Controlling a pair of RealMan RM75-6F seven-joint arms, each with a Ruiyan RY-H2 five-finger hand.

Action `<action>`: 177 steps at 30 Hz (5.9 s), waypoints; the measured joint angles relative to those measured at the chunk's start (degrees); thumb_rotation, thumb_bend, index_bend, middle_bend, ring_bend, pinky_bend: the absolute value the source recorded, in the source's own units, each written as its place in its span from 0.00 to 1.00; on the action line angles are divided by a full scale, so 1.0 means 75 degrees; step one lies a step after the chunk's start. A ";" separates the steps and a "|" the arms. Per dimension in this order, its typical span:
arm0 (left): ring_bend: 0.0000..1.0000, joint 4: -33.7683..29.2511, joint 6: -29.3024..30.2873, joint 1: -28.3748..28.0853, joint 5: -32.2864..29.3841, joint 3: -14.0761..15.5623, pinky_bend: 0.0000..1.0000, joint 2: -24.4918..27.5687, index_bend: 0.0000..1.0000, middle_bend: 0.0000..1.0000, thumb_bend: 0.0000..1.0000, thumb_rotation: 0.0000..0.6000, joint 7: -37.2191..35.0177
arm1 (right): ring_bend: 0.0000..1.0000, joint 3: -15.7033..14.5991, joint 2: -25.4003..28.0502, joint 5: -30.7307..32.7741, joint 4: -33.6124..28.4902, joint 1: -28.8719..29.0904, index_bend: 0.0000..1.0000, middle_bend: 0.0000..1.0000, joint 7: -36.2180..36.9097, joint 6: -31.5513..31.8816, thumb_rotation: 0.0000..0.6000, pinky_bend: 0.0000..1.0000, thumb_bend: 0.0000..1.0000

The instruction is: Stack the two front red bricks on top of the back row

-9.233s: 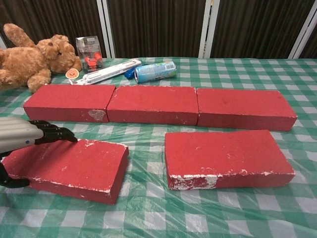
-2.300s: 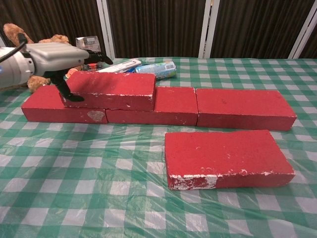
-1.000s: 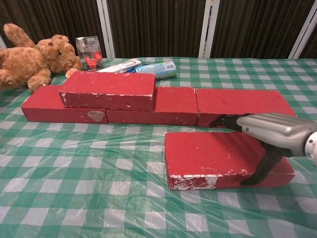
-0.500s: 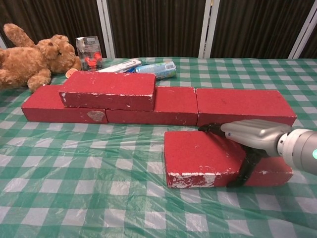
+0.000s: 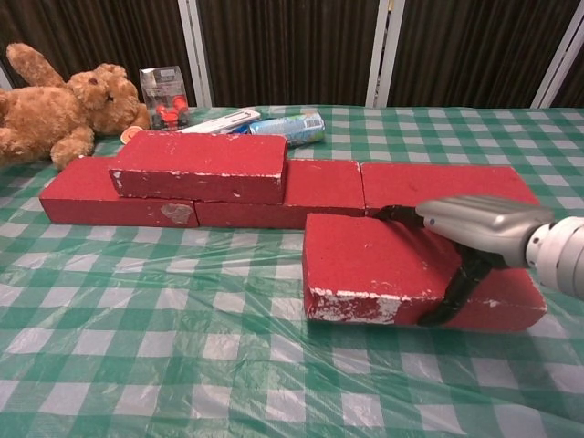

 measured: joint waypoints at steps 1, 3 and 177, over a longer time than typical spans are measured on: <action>0.00 -0.0011 0.0000 0.0011 0.0015 -0.0005 0.06 0.0003 0.00 0.00 0.29 1.00 0.0020 | 0.20 0.0005 0.0131 -0.0107 -0.0139 -0.0026 0.57 0.37 0.0067 0.0073 1.00 0.34 0.09; 0.00 -0.0031 -0.0002 0.0027 0.0031 -0.0012 0.06 0.0007 0.00 0.00 0.29 1.00 0.0055 | 0.20 0.0033 0.0359 -0.0222 -0.0358 -0.0055 0.56 0.37 0.0153 0.0174 1.00 0.34 0.09; 0.00 -0.0101 -0.0391 0.0161 -0.0147 -0.0481 0.06 -0.0232 0.00 0.00 0.29 1.00 0.0767 | 0.00 -0.0598 0.2261 0.0475 0.1873 0.1248 0.33 0.00 0.1870 -0.0879 1.00 0.00 0.09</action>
